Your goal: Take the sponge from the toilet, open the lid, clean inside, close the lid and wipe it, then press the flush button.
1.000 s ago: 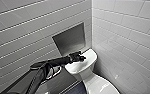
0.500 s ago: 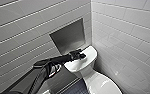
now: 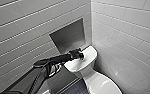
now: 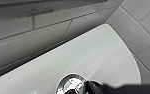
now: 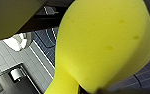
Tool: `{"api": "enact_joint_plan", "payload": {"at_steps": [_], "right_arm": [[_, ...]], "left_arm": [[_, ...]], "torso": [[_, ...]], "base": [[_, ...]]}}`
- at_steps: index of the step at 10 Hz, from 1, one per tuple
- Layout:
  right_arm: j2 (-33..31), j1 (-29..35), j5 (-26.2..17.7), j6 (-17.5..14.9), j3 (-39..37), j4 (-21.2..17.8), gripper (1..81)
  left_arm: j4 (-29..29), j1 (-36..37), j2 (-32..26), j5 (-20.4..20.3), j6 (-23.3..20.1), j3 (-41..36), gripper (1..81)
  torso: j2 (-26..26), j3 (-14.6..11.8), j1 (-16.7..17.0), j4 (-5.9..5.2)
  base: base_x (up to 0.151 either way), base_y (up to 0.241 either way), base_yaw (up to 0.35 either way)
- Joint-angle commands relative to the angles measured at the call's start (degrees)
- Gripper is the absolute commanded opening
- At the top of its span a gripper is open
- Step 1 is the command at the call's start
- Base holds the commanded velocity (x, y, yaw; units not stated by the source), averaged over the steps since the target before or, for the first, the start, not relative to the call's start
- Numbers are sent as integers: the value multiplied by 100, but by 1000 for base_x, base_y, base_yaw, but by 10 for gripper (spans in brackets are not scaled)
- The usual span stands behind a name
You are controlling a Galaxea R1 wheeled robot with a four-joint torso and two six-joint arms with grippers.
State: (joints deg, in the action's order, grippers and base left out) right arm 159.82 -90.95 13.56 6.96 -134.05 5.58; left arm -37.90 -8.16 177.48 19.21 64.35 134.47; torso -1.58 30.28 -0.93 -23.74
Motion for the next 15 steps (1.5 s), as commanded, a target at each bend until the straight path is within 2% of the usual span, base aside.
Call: {"api": "enact_joint_plan", "payload": {"at_steps": [1, 2, 3, 4, 5, 7, 10, 12, 15], "right_arm": [[79, -174, -433, -19, 117, 66, 10], [88, -191, -433, -19, 108, 66, 10], [88, -191, -433, -19, 108, 66, 10], [88, -192, -433, -19, 126, 74, 10], [88, -191, -433, -19, 134, 66, 10], [97, -191, -433, -19, 143, 74, 10], [132, -191, -433, -28, 126, 83, 10], [141, -200, -433, -28, 117, 83, 10], [149, -200, -424, -28, 117, 83, 10]], "left_arm": [[-51, 899, 111, 100, -28, 297, 10], [-60, 855, 226, 49, -37, 543, 10], [-60, 829, 297, -145, -46, 729, 10], [-51, 829, 323, -172, -46, 765, 10], [-51, 837, 358, -181, -37, 765, 10], [-51, 802, 420, -181, -37, 782, 10], [-183, 512, 508, -190, -46, 826, 10], [-104, 731, 368, -234, 16, 538, 10], [389, 1399, -318, -163, 25, -580, 10]], "torso": [[0, 0, 0, 0], [0, 0, 0, 0], [0, 405, 0, 0], [0, 158, 0, 0], [0, 131, 2, 0], [2, 238, -2, 0], [2, 242, -2, 0], [2, 242, -2, 0], [2, 242, -2, 0]], "base": [[0, 0, 0], [0, 0, 0], [0, 0, 0], [0, 0, 0], [0, 0, 0], [0, 0, 0], [0, 0, 0], [0, 0, 0], [0, 0, 0]]}}
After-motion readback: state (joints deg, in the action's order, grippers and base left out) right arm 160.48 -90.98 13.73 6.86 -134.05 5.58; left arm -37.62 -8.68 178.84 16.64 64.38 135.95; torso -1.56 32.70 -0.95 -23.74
